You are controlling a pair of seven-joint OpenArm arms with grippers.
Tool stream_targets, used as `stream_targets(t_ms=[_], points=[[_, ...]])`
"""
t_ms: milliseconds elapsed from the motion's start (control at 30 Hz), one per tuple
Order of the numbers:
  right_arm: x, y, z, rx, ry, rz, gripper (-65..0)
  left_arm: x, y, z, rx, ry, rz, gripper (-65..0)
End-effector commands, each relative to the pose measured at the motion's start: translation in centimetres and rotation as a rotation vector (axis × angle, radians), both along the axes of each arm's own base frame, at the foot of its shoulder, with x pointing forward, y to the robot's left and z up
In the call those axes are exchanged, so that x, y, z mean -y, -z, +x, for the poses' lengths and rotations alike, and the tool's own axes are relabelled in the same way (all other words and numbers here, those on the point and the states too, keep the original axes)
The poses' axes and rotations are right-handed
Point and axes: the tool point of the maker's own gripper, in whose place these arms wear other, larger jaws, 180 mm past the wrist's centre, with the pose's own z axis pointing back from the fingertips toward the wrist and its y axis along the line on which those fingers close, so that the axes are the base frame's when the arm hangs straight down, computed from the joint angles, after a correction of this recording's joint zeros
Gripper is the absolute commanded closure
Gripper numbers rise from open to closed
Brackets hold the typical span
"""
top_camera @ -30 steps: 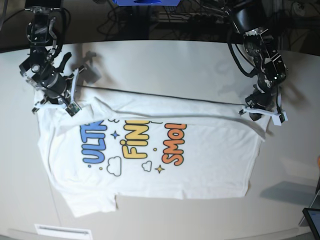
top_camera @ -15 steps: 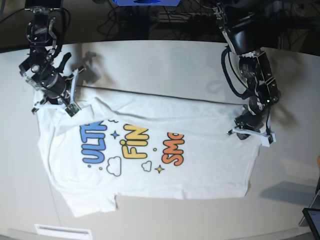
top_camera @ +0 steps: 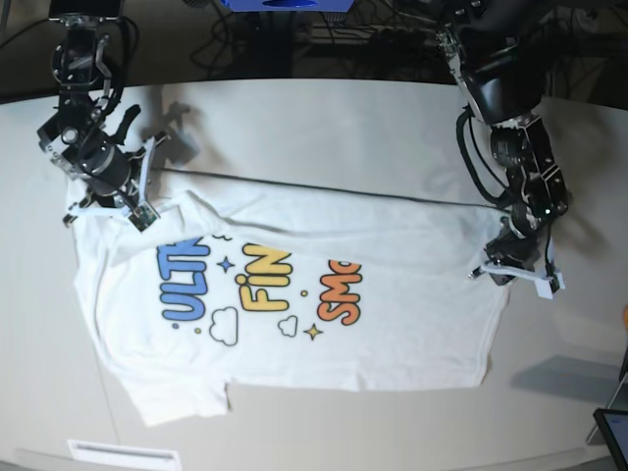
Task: Fold the T-shirt properly
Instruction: 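Regrasp the shirt edge with both grippers, then drag the shirt edge toward the arms to straighten it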
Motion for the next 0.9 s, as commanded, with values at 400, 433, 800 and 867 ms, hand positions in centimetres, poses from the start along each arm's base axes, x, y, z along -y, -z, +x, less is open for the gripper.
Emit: stream_targets(t_ms=[400,433,800,867], points=[[-1.0,-2.3,1.5,0.121,-0.036,0.058,-42.1,-1.9,-5.7,-4.7,0.159,0.055,0.452,-26.0],[-1.0,-2.3,1.5,0.121,-0.036,0.058,-46.0,-2.1,-6.0,-4.7,0.162,0.057,0.458,-30.6],[2.3,-3.9,3.2,0.191,0.152,0.109,-10.2,2.2,-5.7,-0.3,0.165,0.275,0.685,-25.7],[3.1,-4.0,3.1,0.198,0.189,0.114,0.0,2.7,-5.1,-0.2,0.169,0.294,0.705,-13.9]])
